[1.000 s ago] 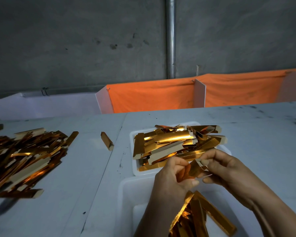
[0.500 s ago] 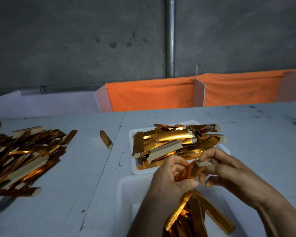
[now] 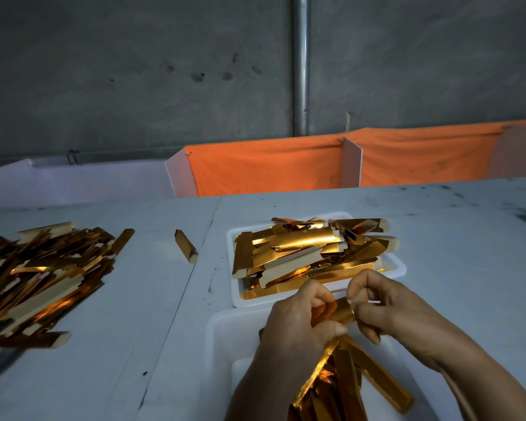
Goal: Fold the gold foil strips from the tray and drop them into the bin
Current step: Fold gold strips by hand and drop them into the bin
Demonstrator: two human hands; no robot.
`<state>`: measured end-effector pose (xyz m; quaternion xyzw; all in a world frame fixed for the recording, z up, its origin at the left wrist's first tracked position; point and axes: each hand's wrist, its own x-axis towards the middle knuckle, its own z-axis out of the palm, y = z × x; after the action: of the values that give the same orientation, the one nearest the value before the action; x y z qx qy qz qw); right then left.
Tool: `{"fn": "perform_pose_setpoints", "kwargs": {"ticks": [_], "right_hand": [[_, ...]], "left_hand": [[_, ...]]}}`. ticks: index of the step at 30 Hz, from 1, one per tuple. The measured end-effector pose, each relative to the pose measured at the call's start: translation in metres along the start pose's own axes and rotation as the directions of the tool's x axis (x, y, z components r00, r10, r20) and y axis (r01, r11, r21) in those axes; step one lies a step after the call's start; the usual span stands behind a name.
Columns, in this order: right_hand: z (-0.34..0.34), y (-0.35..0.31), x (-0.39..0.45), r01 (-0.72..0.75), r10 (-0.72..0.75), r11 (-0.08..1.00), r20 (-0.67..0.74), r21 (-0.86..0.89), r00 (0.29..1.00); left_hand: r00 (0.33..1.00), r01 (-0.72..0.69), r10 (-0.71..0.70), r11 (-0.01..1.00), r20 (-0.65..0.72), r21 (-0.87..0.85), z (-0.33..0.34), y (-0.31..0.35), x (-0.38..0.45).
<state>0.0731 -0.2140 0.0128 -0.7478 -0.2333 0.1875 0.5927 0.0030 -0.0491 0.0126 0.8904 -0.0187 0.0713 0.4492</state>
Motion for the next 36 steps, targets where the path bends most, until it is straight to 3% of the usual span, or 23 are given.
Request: {"fn": "perform_pose_setpoints", "kwargs": {"ticks": [5, 10, 29, 36], "right_hand": [[-0.0028, -0.0045, 0.0003, -0.066, 0.051, 0.932, 0.052, 0.356, 0.997], [0.0, -0.0035, 0.0018, -0.114, 0.092, 0.873, 0.07, 0.474, 0.993], [-0.0039, -0.0013, 0.0025, -0.201, 0.187, 0.905, 0.075, 0.375, 0.98], [0.0002, -0.0009, 0.0021, -0.098, 0.097, 0.974, 0.014, 0.204, 0.995]], "left_hand": [[1.0, -0.014, 0.013, 0.999, -0.02, -0.048, -0.0026, 0.0003, -0.0015], [0.999, -0.042, 0.042, 0.998, -0.013, -0.039, -0.0045, 0.0017, -0.0027], [0.998, -0.055, 0.055, 0.998, 0.0, -0.023, -0.0041, 0.0006, -0.0025], [0.996, -0.091, 0.091, 0.995, 0.0, 0.039, -0.0037, -0.0013, -0.0028]]}}
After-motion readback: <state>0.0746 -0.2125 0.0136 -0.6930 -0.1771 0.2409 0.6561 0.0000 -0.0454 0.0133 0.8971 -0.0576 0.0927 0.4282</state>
